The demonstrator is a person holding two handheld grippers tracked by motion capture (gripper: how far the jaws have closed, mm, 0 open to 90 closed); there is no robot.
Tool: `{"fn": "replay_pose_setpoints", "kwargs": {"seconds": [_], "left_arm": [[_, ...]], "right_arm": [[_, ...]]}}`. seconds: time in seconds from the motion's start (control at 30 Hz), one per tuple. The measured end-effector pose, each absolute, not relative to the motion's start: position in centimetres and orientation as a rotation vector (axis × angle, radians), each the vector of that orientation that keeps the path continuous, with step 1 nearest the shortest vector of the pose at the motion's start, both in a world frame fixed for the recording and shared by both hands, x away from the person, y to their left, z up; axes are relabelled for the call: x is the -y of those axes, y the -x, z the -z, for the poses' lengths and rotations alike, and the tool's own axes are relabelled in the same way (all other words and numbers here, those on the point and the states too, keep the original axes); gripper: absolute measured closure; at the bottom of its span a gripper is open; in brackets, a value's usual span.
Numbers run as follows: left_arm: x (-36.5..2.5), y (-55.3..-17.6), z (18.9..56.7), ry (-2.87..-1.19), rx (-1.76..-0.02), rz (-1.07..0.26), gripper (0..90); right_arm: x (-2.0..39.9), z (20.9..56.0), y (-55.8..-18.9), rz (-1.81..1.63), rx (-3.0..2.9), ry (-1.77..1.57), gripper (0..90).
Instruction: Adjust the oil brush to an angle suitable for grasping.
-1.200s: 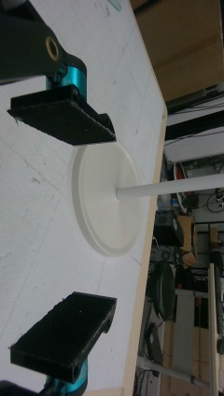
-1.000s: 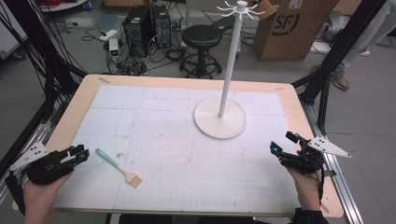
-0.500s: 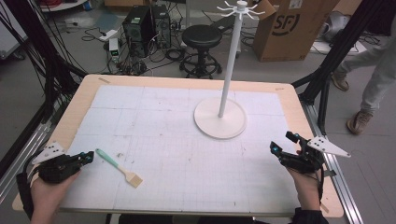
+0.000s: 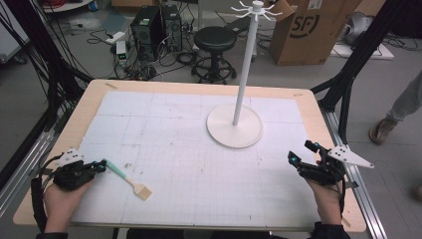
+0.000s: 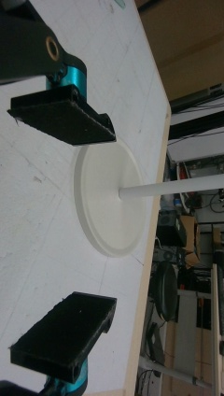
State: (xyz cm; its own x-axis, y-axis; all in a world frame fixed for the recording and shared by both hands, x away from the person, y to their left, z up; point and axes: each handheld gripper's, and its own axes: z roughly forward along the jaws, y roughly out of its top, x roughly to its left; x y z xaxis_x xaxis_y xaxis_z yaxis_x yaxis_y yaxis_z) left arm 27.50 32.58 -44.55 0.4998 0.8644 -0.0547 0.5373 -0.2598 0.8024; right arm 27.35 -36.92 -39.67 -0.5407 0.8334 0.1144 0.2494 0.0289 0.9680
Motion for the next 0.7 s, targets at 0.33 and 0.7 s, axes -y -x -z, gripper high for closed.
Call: {"fn": "replay_pose_setpoints", "kwargs": {"seconds": [0.33,0.7], "left_arm": [[-31.8,-28.6,44.6,-1.945,-1.171,-0.513,89.8],[-30.8,-30.1,44.4,-1.972,-1.174,-0.503,89.8]], "right_arm": [[37.1,39.6,-27.2,-1.545,-1.809,-1.102,16.5],[37.1,39.6,-27.3,-1.543,-1.814,-1.095,16.5]]}}
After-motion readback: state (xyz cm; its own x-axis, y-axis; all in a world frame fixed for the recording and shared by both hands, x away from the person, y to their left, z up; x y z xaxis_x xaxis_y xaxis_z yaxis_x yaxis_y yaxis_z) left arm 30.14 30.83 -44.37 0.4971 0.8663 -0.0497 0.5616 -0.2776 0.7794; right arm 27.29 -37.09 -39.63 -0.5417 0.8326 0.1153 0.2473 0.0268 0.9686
